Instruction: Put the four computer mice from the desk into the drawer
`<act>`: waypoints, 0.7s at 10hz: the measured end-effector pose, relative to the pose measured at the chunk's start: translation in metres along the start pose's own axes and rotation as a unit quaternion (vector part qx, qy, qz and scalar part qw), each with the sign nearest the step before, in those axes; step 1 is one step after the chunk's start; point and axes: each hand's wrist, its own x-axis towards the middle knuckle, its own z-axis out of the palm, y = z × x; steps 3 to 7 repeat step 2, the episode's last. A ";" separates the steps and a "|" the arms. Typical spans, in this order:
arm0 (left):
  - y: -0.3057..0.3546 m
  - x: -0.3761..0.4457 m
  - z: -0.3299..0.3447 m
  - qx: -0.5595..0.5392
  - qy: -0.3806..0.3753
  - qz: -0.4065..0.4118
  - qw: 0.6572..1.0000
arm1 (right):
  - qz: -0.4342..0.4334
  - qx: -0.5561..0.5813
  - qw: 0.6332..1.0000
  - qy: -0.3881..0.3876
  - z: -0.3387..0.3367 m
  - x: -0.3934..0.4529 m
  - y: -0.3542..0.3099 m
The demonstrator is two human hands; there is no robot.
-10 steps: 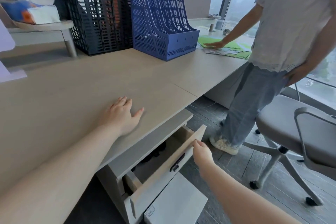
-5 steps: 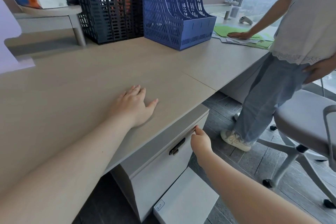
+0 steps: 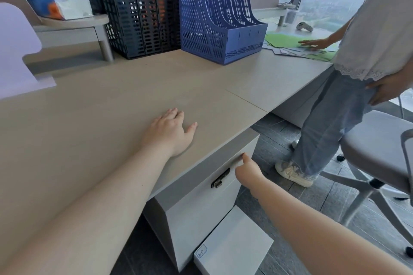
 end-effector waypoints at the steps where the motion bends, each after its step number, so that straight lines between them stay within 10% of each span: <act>1: 0.001 -0.003 0.002 -0.019 0.004 0.000 1.000 | 0.026 -0.023 0.999 -0.016 -0.030 -0.006 0.001; 7: 0.001 -0.004 0.001 -0.028 0.018 -0.003 0.999 | 0.012 -0.018 0.999 -0.043 -0.074 -0.030 0.001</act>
